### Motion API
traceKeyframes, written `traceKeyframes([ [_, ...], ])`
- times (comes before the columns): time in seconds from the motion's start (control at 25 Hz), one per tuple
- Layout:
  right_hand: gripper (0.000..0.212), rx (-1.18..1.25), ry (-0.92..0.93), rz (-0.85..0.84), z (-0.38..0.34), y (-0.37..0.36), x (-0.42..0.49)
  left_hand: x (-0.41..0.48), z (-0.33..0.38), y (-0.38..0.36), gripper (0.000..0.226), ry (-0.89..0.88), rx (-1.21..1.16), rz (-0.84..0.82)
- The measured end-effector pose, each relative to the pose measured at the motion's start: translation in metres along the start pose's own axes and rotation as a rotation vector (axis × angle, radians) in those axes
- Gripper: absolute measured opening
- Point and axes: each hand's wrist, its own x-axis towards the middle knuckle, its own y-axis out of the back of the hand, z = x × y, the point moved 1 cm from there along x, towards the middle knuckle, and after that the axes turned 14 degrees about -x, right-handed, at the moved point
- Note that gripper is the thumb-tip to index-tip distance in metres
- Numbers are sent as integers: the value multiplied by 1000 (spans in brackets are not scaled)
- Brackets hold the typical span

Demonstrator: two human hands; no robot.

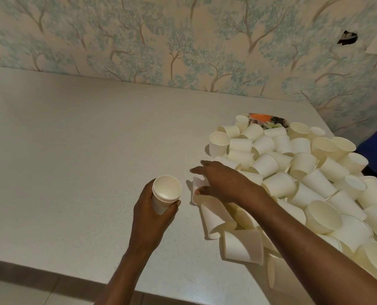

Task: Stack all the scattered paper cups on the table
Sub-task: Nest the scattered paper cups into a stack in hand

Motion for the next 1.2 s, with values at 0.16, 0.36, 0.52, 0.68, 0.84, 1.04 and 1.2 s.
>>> traceKeyframes([
  [0.16,63,37,68,-86,7,3,12,1,2,-1,68,11,-3,1],
  [0.36,43,164,79,238,5,18,15,1,4,-2,66,9,7,1],
  [0.52,40,684,35,330,-3,34,9,0,8,-1,60,14,28,18],
  [0.68,40,589,70,157,-23,29,9,9,0,-9,49,119,130,23],
  [0.84,37,493,43,172,-37,22,21,20,0,-11,53,297,150,38],
  [1.04,26,451,-3,233,-48,7,31,0,5,-5,56,126,51,36],
  [1.2,40,204,42,221,-58,-9,21,0,8,-3,67,32,1,-54],
])
